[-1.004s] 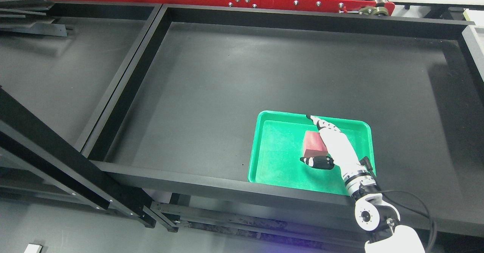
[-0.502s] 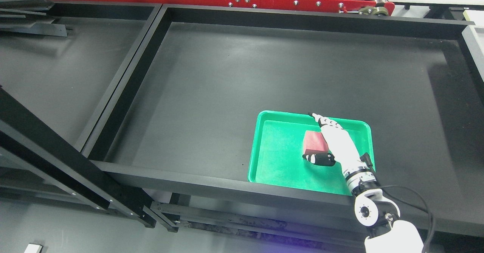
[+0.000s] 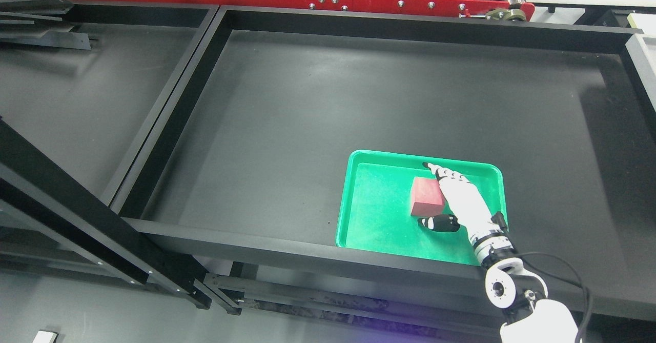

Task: Pick pink block from left shelf to tray
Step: 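Close the right hand around the pink block in the green tray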

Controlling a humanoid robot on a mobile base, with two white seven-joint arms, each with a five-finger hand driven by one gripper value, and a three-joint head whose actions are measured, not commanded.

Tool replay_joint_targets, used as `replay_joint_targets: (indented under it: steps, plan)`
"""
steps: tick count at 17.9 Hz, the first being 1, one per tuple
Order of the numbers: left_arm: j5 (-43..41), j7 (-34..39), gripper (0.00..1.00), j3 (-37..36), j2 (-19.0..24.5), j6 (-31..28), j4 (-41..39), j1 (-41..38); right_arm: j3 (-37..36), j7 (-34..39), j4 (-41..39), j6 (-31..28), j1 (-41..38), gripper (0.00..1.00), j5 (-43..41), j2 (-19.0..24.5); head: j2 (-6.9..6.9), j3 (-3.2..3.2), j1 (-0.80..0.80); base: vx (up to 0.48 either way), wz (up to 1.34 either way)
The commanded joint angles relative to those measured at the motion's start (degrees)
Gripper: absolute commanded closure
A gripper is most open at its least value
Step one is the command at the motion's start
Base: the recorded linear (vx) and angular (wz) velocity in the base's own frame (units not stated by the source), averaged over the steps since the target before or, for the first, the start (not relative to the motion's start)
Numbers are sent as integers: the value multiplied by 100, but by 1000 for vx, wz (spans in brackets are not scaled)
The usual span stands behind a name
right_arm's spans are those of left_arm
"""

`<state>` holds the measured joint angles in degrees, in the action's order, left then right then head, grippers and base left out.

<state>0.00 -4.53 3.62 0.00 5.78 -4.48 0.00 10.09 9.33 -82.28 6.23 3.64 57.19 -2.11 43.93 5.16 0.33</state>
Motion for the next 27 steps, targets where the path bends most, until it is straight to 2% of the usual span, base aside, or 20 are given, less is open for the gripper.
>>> replay_joint_targets:
  steps: [1, 5, 16, 18, 24, 26, 27]
  plan:
    - [-9, -4, 0, -2, 100, 2, 0, -26, 63, -62, 186, 89, 58, 10, 38, -202, 0, 0, 0, 0, 0]
    - [-9, -4, 0, -2, 100, 2, 0, -35, 195, -71, 282, 133, 234, 22, 301, -211, 0, 0, 0, 0, 0]
    - [-9, -4, 0, -2, 100, 2, 0, -26, 239, -71, 740, 151, 331, 22, 354, -211, 0, 0, 0, 0, 0]
    - [-9, -4, 0, 7, 100, 2, 0, -35, 239, -71, 740, 151, 331, 33, 354, -211, 0, 0, 0, 0, 0]
    - [-9, -4, 0, 7, 100, 2, 0, -35, 151, -71, 740, 168, 436, 82, 285, -194, 0, 0, 0, 0, 0]
    - [-9, -4, 0, -2, 100, 2, 0, -35, 73, -80, 731, 378, 436, 93, 110, -132, 0, 0, 0, 0, 0]
    - [-9, -4, 0, -2, 100, 2, 0, -35, -15, -71, 731, 458, 436, 94, 21, -115, 0, 0, 0, 0, 0]
